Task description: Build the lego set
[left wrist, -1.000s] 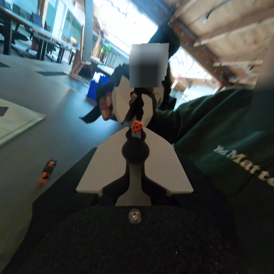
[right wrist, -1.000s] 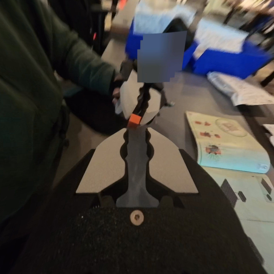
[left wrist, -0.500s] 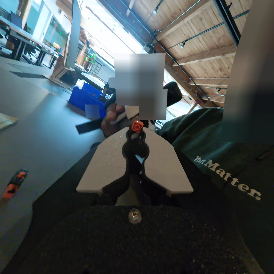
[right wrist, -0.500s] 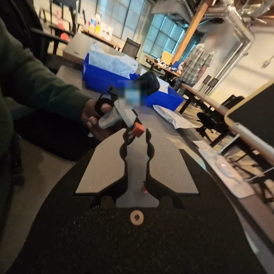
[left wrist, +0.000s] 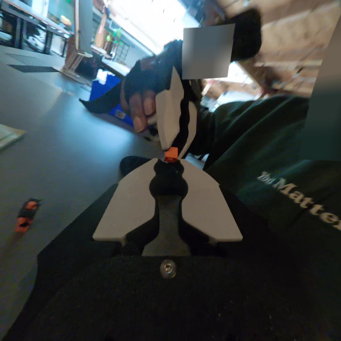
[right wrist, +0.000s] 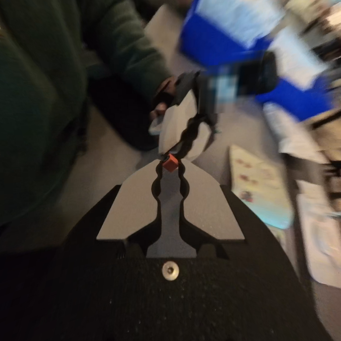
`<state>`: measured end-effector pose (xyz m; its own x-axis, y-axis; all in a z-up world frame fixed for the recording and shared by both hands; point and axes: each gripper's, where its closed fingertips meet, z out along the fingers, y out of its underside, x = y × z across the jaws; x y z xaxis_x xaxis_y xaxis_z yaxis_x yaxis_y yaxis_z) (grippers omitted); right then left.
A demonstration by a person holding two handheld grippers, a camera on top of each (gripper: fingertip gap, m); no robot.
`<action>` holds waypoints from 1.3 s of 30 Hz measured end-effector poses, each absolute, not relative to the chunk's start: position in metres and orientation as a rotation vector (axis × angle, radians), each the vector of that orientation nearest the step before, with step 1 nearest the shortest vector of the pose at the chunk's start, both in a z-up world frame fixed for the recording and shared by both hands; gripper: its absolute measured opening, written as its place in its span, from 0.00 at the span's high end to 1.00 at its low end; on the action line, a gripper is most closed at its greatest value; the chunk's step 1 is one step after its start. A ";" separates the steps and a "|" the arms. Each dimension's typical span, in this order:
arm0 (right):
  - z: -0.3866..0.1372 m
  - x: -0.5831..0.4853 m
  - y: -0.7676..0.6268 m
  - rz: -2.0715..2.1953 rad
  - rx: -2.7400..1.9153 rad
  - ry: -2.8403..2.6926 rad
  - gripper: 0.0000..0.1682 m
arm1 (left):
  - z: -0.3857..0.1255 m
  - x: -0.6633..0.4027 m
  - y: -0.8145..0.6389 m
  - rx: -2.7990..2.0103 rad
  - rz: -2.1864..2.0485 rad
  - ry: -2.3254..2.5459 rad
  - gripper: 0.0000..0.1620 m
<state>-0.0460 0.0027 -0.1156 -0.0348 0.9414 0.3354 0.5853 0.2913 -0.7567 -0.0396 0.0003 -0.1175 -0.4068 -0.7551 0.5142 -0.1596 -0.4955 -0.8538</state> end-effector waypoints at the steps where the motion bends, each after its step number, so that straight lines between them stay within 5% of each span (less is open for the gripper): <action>1: -0.119 -0.044 0.001 0.563 -1.430 -1.776 0.91 | -0.120 -0.039 0.001 -1.407 -1.916 1.284 0.88; 20: -0.149 -0.039 0.004 0.490 -1.550 -2.022 0.91 | -0.145 -0.035 0.002 -1.523 -1.649 1.432 0.92; 39: -0.130 -0.034 0.026 0.921 -1.889 -1.319 0.89 | -0.130 -0.034 0.022 -1.382 -1.540 1.298 0.93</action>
